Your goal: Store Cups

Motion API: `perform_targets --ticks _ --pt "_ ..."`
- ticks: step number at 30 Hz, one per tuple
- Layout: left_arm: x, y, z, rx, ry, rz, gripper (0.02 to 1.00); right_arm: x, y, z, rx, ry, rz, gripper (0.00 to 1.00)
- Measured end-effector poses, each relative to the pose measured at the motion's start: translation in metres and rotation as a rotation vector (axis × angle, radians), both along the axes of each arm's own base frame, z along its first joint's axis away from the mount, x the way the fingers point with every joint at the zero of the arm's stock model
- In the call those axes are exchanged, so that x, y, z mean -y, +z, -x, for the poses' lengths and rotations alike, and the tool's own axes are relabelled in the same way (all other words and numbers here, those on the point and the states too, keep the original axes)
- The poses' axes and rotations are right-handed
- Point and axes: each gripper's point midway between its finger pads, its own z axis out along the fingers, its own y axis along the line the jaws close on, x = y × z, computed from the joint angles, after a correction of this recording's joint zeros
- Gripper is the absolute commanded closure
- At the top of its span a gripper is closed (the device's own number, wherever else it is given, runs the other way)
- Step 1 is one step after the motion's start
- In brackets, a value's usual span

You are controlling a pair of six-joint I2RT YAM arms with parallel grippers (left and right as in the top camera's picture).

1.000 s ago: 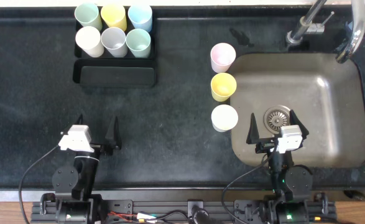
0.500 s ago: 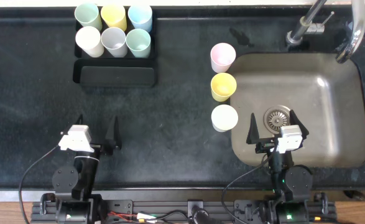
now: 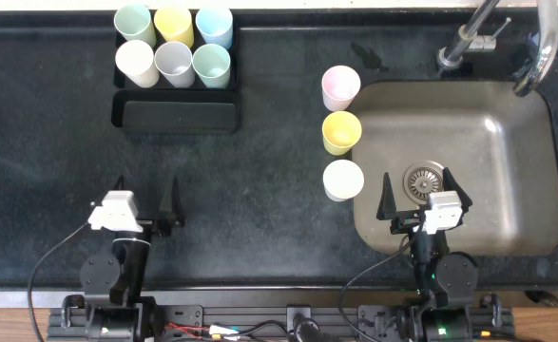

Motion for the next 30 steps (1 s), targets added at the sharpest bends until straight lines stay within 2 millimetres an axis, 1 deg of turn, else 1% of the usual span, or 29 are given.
perform_targets --ticks 1,4,6,8,10,12,14,17,20,23,25,26,28,30 --pt "-0.002 0.003 -0.002 0.013 0.010 -0.001 0.018 0.000 0.000 0.000 -0.001 0.000 0.000 0.005" --pt "-0.005 0.025 -0.010 0.091 0.027 -0.001 0.018 0.000 0.000 0.000 -0.001 0.000 0.000 0.007" --pt "-0.006 0.030 -0.019 0.098 0.033 0.000 0.018 0.000 0.000 0.000 -0.001 0.000 0.000 0.005" --pt "-0.007 0.027 -0.031 0.048 0.036 0.001 0.018 0.000 0.000 0.000 -0.001 0.000 0.000 0.005" --pt "-0.007 0.022 -0.047 -0.041 0.038 0.001 0.018 0.000 0.000 0.000 -0.002 0.000 0.000 0.005" --pt "-0.003 0.025 -0.065 -0.120 0.028 -0.002 0.018 0.000 0.000 0.000 -0.001 0.000 0.000 0.005" --pt "0.005 0.039 -0.087 -0.189 0.004 -0.006 0.018 0.000 0.000 0.000 0.000 0.000 0.000 0.005" --pt "0.026 0.072 -0.122 -0.258 -0.046 -0.017 0.020 0.000 0.000 0.000 0.000 0.000 0.000 0.007" --pt "0.052 0.105 -0.148 -0.285 -0.104 -0.028 0.018 0.000 0.000 0.000 -0.001 0.000 0.001 0.007" --pt "0.080 0.130 -0.172 -0.289 -0.160 -0.036 0.018 0.000 0.000 0.000 -0.001 0.000 0.000 0.005" --pt "0.099 0.140 -0.187 -0.289 -0.194 -0.041 0.018 0.000 0.000 0.000 -0.001 0.000 0.000 0.005" --pt "0.109 0.142 -0.195 -0.297 -0.211 -0.043 0.018 0.000 0.000 0.000 -0.001 0.000 0.000 0.007" --pt "0.130 0.143 -0.209 -0.313 -0.241 -0.030 0.018 0.000 0.000 0.000 -0.001 0.000 0.000 0.005" --pt "0.149 0.136 -0.221 -0.349 -0.263 -0.009 0.020 0.000 0.000 0.000 -0.002 0.000 0.000 0.005"
